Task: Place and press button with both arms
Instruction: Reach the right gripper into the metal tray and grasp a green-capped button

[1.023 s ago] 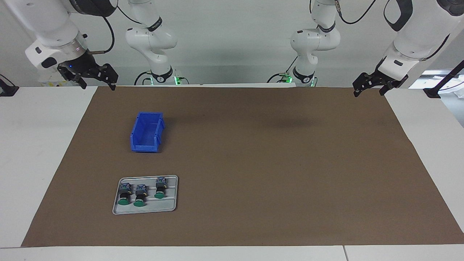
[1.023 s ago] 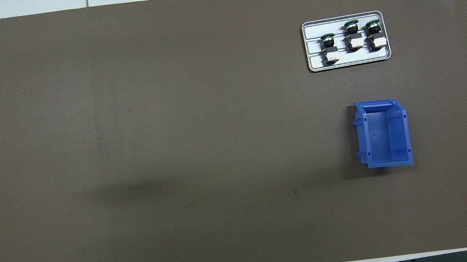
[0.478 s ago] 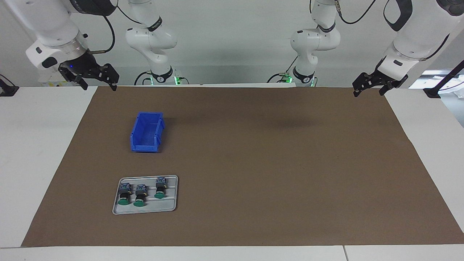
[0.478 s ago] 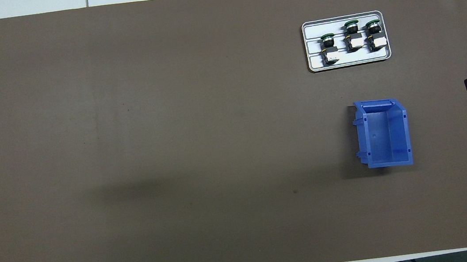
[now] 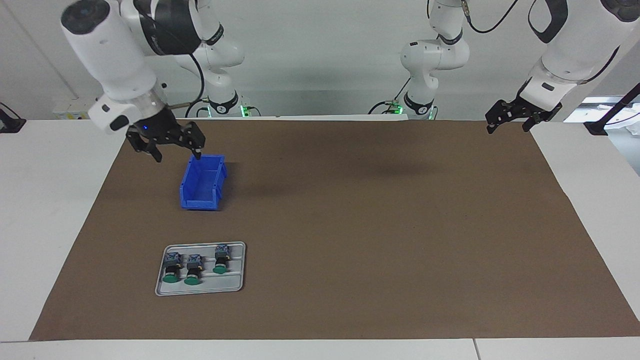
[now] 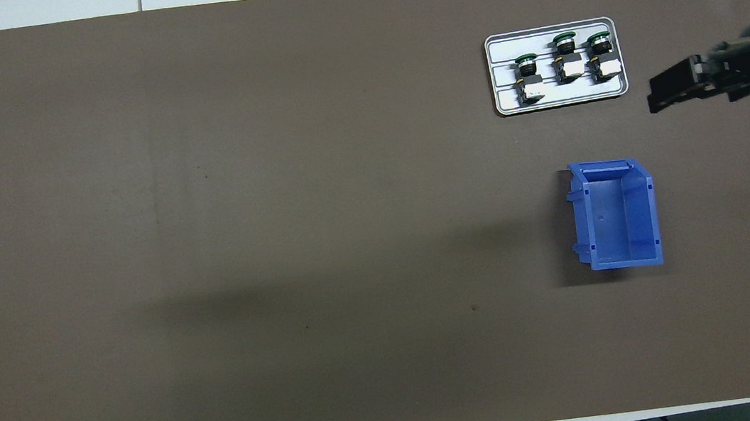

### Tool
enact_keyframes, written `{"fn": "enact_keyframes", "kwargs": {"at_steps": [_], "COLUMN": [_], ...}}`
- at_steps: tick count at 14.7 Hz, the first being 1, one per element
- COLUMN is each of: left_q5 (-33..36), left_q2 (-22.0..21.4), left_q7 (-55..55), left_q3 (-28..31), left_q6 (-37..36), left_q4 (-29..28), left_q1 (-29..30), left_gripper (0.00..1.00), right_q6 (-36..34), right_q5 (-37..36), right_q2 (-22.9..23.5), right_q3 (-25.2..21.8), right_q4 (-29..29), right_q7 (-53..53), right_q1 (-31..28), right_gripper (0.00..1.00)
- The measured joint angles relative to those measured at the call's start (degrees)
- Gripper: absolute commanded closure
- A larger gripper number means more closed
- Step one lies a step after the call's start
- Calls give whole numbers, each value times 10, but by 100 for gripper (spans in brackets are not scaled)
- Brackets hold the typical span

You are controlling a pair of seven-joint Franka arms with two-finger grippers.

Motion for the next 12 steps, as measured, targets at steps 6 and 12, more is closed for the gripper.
{"fn": "enact_keyframes", "kwargs": {"at_steps": [6,12], "left_q5": [0,0], "left_q2": [0,0], "left_q7": [0,0], "left_q3": [0,0], "left_q6": [0,0], "left_q4": [0,0], "left_q1": [0,0], "left_gripper": [0,0], "right_q6": [169,242], "right_q5": [0,0], "right_q2": [151,205], "right_q3": [1,0], "right_q4": [-5,-12], "right_q7": [9,-57], "right_q1": [22,18], "right_gripper": [0,5]}}
